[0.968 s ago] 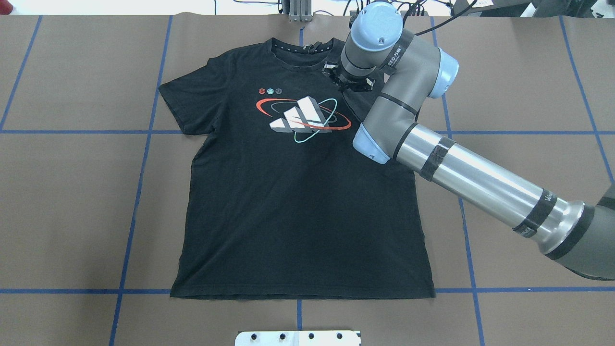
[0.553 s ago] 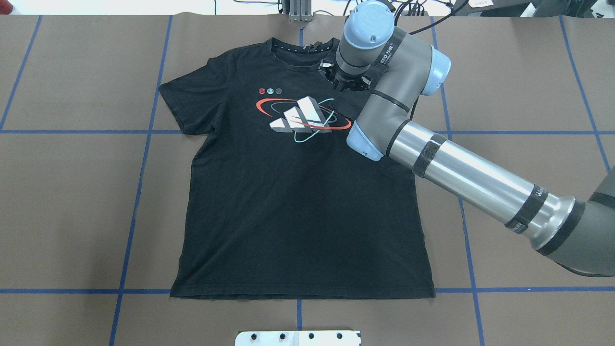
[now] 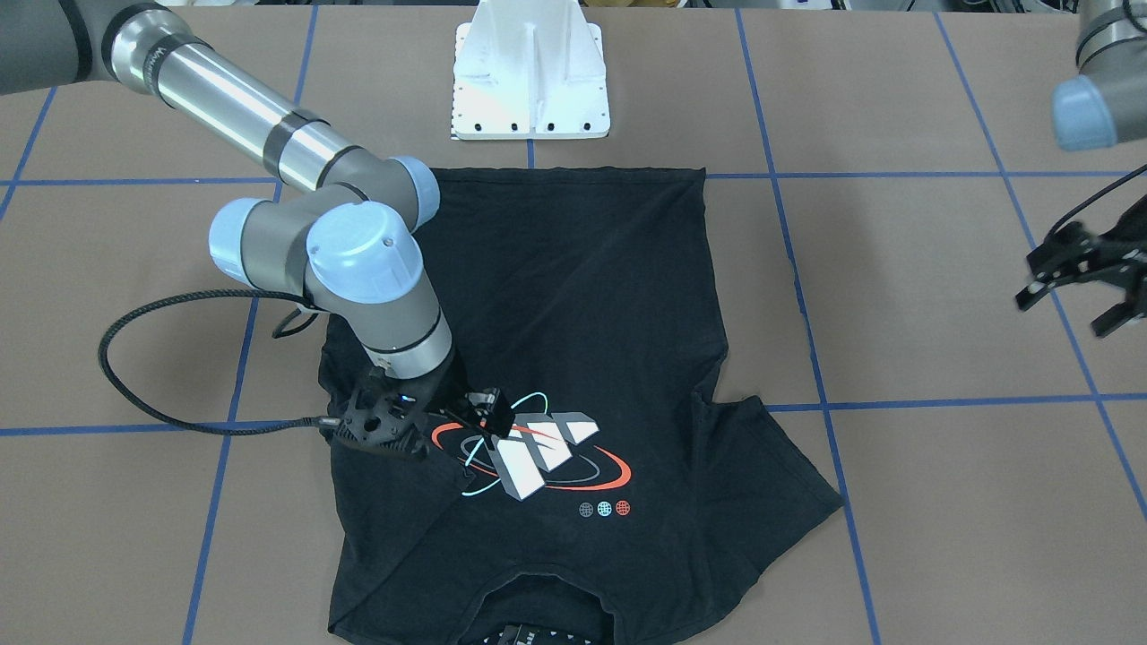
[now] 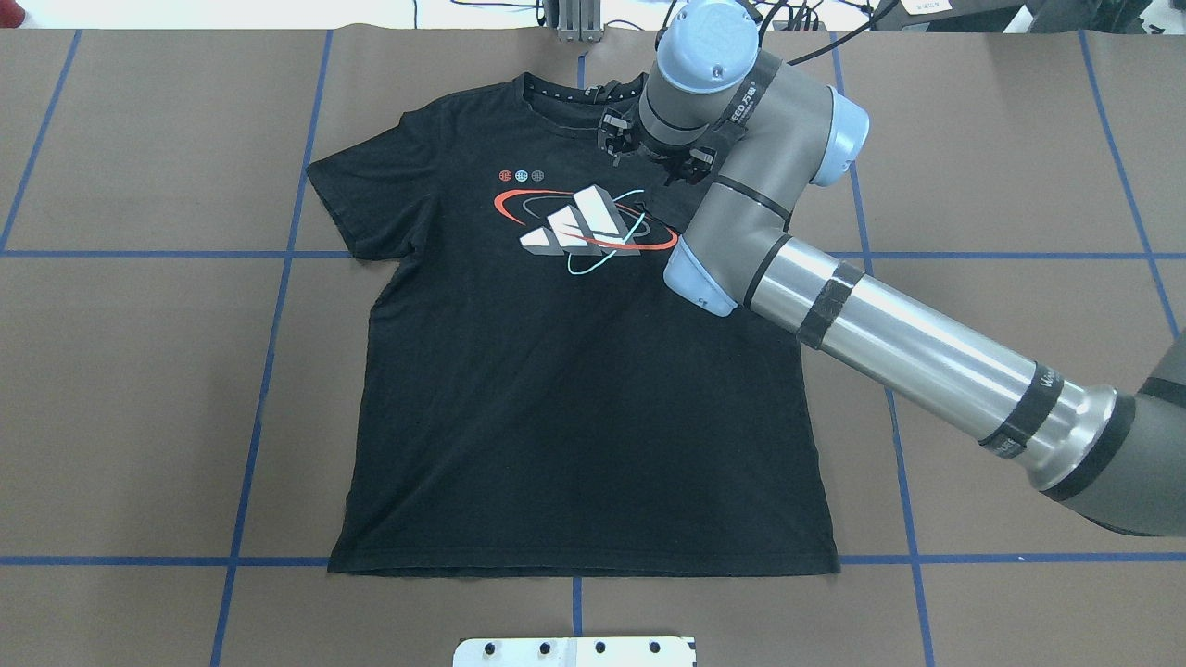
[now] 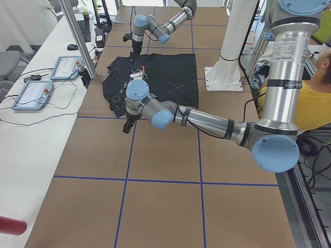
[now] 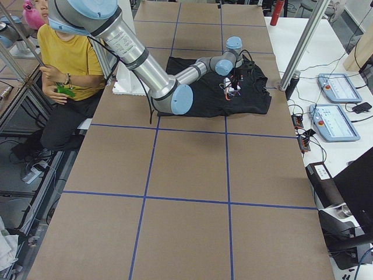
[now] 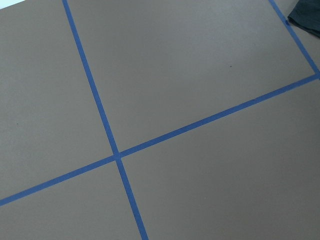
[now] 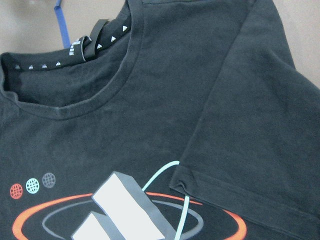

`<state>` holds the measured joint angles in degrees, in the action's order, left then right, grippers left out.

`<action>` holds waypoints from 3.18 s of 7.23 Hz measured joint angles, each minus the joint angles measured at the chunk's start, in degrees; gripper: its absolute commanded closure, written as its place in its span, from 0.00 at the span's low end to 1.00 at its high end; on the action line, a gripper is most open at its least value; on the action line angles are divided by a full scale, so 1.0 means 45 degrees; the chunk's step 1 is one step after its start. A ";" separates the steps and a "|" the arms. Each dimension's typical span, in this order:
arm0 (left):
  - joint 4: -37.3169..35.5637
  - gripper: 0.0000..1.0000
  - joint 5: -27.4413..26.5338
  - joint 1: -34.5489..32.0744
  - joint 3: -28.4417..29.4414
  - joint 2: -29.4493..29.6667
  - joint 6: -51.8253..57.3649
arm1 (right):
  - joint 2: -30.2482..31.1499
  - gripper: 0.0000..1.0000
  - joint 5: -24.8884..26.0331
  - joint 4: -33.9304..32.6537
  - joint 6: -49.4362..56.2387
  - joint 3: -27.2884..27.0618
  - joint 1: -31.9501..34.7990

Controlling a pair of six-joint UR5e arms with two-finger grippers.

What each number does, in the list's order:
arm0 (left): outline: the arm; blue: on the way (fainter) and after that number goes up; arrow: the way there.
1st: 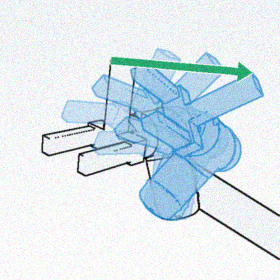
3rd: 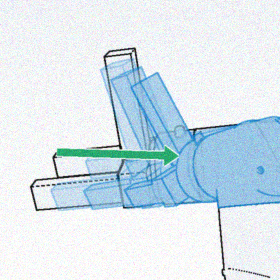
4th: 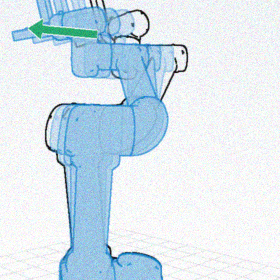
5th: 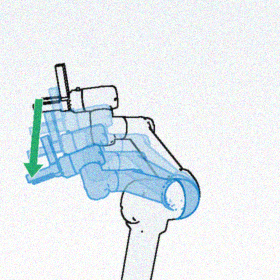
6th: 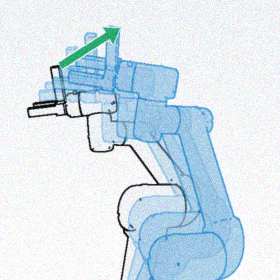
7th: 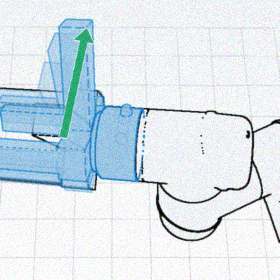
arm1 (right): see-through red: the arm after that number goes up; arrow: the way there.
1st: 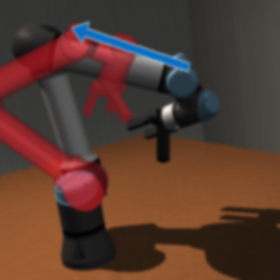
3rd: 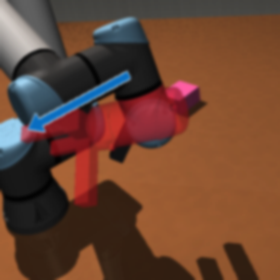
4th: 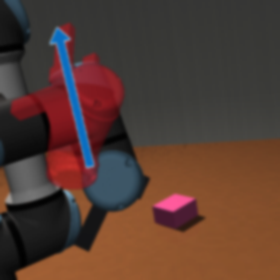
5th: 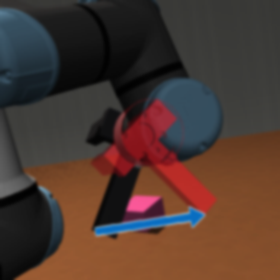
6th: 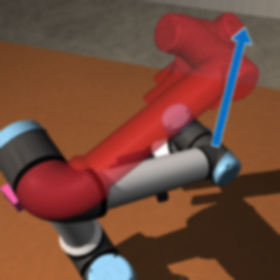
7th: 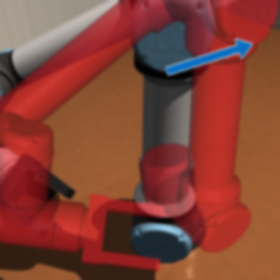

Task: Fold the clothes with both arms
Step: 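Grasp the sleeve with the right gripper and fold it inward over the logo, then hold the folded sleeve with the right gripper while the left gripper reaches the other sleeve, then fold the other sleeve inward with the left gripper while the right gripper releases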

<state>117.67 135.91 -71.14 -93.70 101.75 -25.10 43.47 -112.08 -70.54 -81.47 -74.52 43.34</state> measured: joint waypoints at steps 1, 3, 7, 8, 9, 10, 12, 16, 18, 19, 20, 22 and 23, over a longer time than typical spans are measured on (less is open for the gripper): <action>0.0464 0.04 -0.0104 0.0807 0.1285 0.1230 -0.0702 | 0.1224 0.00 -0.0398 -0.0148 0.0003 -0.1562 0.0002; 0.1662 0.18 -0.0437 0.1941 0.4337 0.3468 -0.1403 | 0.3375 0.00 -0.0896 -0.0214 0.0016 -0.4100 0.0040; 0.4833 0.28 -0.1278 0.2612 0.8872 0.5734 -0.1518 | 0.4854 0.00 -0.1025 -0.0205 0.0036 -0.5491 0.0136; 0.5557 0.34 -0.1550 0.2673 0.9464 0.5854 -0.1521 | 0.4922 0.00 -0.1005 -0.0203 0.0047 -0.5510 0.0136; 0.6100 0.40 -0.1687 0.2755 0.9965 0.5984 -0.1521 | 0.4974 0.00 -0.0966 -0.0203 0.0064 -0.5507 0.0136; 0.6525 0.41 -0.1744 0.2834 1.0435 0.6176 -0.1527 | 0.5002 0.00 -0.0930 -0.0203 0.0072 -0.5511 0.0135; 0.6946 0.47 -0.1779 0.2912 1.0943 0.6402 -0.1531 | 0.5022 0.00 -0.0900 -0.0202 0.0077 -0.5532 0.0134; 0.7086 0.85 -0.2096 0.3003 1.1347 0.6667 -0.1549 | 0.5027 0.00 -0.0895 -0.0200 0.0077 -0.5565 0.0135; 0.7092 1.00 -0.2113 0.3014 1.1365 0.6682 -0.1547 | 0.5027 0.00 -0.0895 -0.0199 0.0077 -0.5552 0.0134; 0.7093 1.00 -0.2115 0.3014 1.1359 0.6685 -0.1544 | 0.5027 0.00 -0.0895 -0.0195 0.0073 -0.5553 0.0137; 0.7088 1.00 -0.2098 0.3002 1.1287 0.6685 -0.1566 | 0.5027 0.00 -0.0895 -0.0198 0.0069 -0.5560 0.0146; 0.6927 1.00 -0.1714 0.2914 1.0095 0.6548 -0.2548 | 0.5039 0.00 -0.0903 -0.0206 0.0051 -0.5651 0.0188; 0.6804 1.00 -0.1154 0.2918 0.9069 0.6361 -0.3639 | 0.5066 0.00 -0.0936 -0.0214 0.0043 -0.5735 0.0235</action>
<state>148.29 130.71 -58.01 -52.89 130.37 -41.47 66.27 -116.29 -71.51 -81.28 -100.32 44.40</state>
